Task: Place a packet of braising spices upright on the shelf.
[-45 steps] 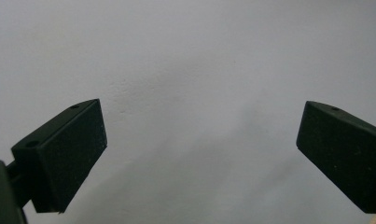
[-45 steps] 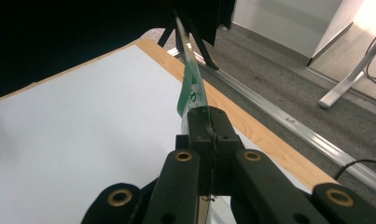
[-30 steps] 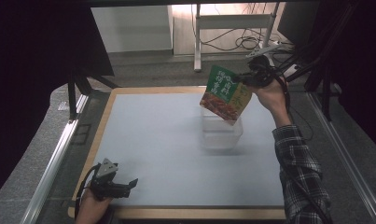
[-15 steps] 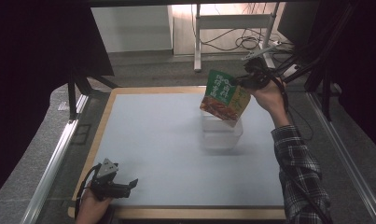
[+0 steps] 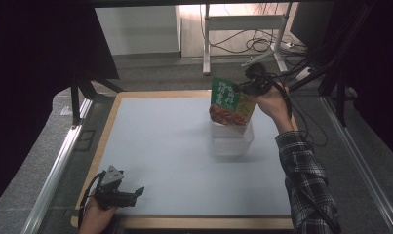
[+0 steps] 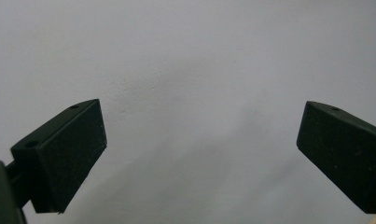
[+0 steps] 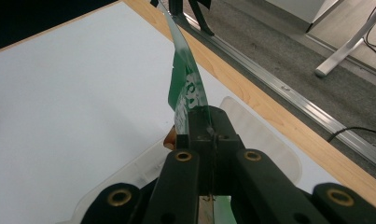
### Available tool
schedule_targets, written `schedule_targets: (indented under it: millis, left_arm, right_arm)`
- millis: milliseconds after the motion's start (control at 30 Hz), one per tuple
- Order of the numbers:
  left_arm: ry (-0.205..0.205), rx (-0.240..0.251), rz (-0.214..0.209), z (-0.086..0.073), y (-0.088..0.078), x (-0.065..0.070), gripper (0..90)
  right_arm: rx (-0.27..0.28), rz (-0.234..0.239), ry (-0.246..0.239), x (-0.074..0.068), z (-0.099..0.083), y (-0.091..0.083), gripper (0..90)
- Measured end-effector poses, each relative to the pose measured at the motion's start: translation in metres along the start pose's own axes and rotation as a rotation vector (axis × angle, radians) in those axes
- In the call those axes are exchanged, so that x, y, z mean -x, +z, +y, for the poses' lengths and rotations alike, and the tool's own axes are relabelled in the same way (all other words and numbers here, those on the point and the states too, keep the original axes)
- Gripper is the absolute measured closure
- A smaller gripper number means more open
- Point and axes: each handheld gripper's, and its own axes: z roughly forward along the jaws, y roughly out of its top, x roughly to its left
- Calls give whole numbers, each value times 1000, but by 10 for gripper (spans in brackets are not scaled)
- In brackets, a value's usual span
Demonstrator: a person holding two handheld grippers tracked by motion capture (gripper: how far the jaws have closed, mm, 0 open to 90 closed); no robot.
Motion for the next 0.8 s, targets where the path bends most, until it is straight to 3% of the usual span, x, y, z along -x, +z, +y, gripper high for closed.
schedule_targets:
  millis: [333,433,500,800]
  left_arm:
    - [8,-3,3,0,0,1,15]
    - [8,-3,3,0,0,1,15]
    - [8,-3,3,0,0,1,15]
    - [10,-5,5,0,0,1,16]
  right_arm:
    - [-13,-43,-6,-3,-3,7,886]
    - [-6,-48,-11,-2,-4,7,857]
    - [31,-25,5,0,-4,4,824]
    - [55,-73,-8,1,-5,-1,662]
